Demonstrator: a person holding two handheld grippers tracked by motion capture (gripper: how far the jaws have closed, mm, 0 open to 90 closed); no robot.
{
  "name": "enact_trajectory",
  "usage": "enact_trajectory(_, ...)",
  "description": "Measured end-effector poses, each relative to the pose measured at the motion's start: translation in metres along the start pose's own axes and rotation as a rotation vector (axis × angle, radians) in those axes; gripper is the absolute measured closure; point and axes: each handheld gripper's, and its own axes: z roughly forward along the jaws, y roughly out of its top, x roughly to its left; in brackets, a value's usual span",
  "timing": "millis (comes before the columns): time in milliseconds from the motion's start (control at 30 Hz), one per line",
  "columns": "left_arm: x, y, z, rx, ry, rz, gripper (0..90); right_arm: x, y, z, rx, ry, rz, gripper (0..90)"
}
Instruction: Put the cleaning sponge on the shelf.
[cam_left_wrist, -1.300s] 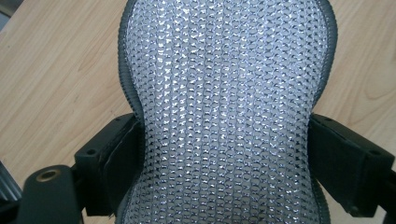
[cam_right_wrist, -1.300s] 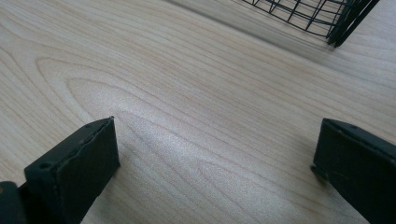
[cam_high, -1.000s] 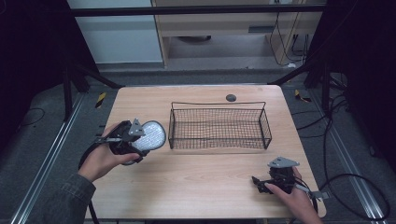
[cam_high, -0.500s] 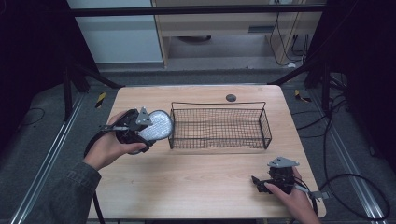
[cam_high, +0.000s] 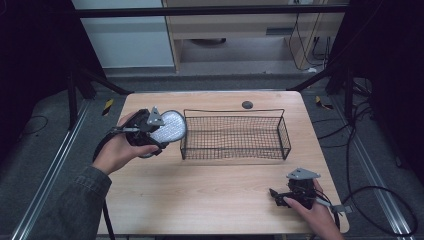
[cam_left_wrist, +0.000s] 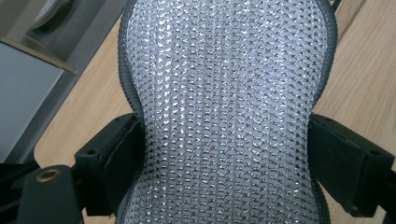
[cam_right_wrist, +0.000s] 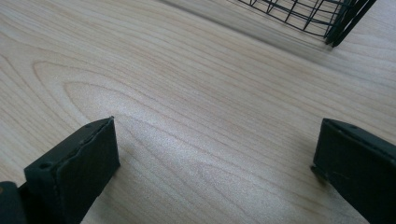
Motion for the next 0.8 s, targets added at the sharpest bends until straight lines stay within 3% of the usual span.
enact_trajectory(167,0.003,0.008,0.001,-0.001,0.008,0.005,14.0,0.0,0.0,0.0,0.0,0.0,0.0,0.3)
enact_trajectory(567,0.003,0.043,0.007,0.006,0.009,0.065,13.9,0.0,0.0,0.0,0.001,0.0,0.001,0.3)
enact_trajectory(800,0.0,0.052,0.007,0.007,0.012,0.075,14.0,0.001,0.001,0.0,0.001,-0.003,0.006,0.3)
